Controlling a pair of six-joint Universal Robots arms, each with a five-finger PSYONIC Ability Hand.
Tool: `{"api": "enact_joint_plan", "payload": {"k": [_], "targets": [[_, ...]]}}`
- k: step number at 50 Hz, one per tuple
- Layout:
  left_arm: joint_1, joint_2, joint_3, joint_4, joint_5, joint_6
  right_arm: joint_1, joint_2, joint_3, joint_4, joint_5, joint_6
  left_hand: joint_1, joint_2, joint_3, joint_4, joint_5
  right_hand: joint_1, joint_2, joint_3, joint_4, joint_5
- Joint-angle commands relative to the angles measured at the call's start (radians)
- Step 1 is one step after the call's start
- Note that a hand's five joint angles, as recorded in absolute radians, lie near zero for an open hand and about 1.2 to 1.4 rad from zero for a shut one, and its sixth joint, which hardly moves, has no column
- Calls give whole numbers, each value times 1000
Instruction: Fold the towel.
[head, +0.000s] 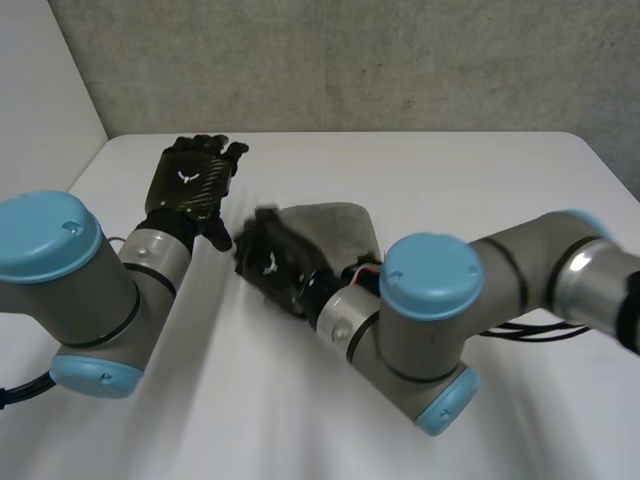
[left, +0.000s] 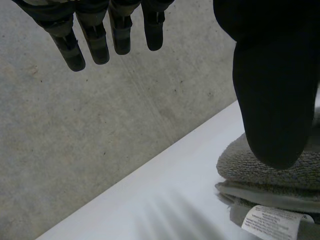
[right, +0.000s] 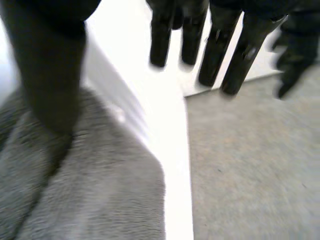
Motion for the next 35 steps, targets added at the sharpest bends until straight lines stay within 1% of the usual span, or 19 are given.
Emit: {"api": "enact_joint_plan", "payload": {"k": [1,2,4,5,7,8,9,10,12,13,15,16,20,21,23,26,28,32,35], "targets": [[-9,-18,44,13,0,-9,-42,-169,71,-51,101,412,35,35,36,36,39,-276,-260,-286,-296,-249],[-15,-28,56,13,0,-20,-42,-170,71,-51,101,413,47,46,47,47,50,-276,-260,-286,-296,-249],[-19,-44,71,10,0,-39,-111,-192,73,-22,150,543,53,52,53,53,56,-276,-260,-286,-296,-249],[-20,-44,72,9,0,-40,-111,-193,73,-22,150,544,53,52,53,53,56,-276,-260,-286,-296,-249],[-39,-79,104,3,0,-88,-168,-186,56,65,174,635,82,82,82,83,85,-276,-260,-286,-296,-249],[-39,-79,104,3,0,-89,-168,-186,56,65,175,636,82,82,83,83,86,-276,-260,-286,-296,-249],[-49,-102,120,0,1,-111,-189,-174,42,115,171,675,91,91,91,92,94,-276,-260,-286,-296,-249],[-56,-126,137,-1,4,-130,-189,-174,42,116,171,675,103,102,103,103,106,-276,-260,-286,-296,-249],[-62,-154,154,-4,6,-147,-211,-127,-8,198,158,737,103,102,103,103,106,-276,-260,-286,-296,-249],[-69,-183,168,-7,7,-158,-211,-127,-8,199,158,737,103,102,103,103,106,-276,-260,-286,-296,-249],[-78,-209,183,-12,9,-162,-231,-73,-63,258,132,792,103,102,103,103,106,-276,-260,-286,-296,-249],[-78,-209,184,-12,9,-162,-231,-73,-64,259,132,792,103,102,103,103,106,-276,-260,-286,-296,-249],[-101,-287,231,-36,9,-172,-238,14,-145,303,70,862,97,96,97,98,100,-276,-260,-286,-296,-249],[-105,-310,243,-47,9,-172,-238,15,-145,303,70,863,97,96,97,98,100,-276,-260,-286,-296,-249],[-108,-330,251,-55,9,-172,-245,89,-208,326,47,904,97,96,97,98,100,-276,-260,-286,-296,-249],[-110,-361,259,-61,11,-170,-248,127,-237,349,41,910,97,96,97,98,100,-276,-260,-286,-296,-249],[-110,-372,262,-63,11,-170,-248,206,-301,404,36,910,97,96,97,98,100,-276,-260,-286,-296,-249],[-110,-378,263,-64,11,-168,-248,225,-324,430,35,910,100,99,100,100,103,-276,-260,-286,-296,-249],[-109,-364,262,-72,11,-165,-251,174,-317,429,30,910,100,99,100,100,103,-276,-260,-286,-296,-249]]}}
